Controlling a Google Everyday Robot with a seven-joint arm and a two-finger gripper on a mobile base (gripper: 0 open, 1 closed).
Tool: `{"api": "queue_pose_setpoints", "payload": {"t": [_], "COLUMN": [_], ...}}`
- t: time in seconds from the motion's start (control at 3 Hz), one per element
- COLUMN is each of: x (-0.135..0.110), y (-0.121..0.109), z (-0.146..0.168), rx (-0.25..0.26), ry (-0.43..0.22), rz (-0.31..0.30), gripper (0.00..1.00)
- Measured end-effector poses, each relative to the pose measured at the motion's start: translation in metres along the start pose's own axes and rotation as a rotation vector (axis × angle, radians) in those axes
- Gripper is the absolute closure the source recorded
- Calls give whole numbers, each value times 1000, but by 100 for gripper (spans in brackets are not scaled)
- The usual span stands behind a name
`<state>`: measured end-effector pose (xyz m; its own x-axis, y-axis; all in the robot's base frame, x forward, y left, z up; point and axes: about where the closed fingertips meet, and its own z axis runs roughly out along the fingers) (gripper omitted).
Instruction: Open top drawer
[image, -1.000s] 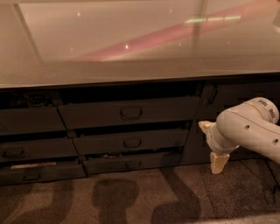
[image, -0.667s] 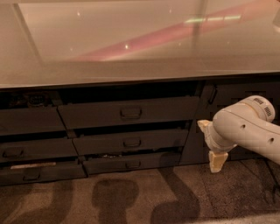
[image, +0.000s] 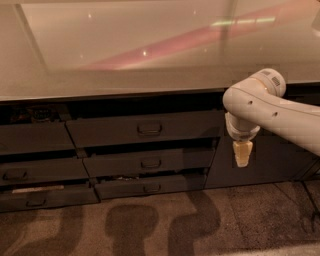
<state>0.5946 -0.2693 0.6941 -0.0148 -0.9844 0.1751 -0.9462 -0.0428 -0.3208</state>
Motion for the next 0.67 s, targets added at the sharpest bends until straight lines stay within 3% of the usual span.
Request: {"api": "queue_pose_setpoints", "payload": {"t": [0.33,0.67], "x": [0,1], "y": [-2,-1], "z": [-1,-1], "rx": [1,1], "ry": [0,-67], "rz": [0,-21], "gripper": [0,0]}}
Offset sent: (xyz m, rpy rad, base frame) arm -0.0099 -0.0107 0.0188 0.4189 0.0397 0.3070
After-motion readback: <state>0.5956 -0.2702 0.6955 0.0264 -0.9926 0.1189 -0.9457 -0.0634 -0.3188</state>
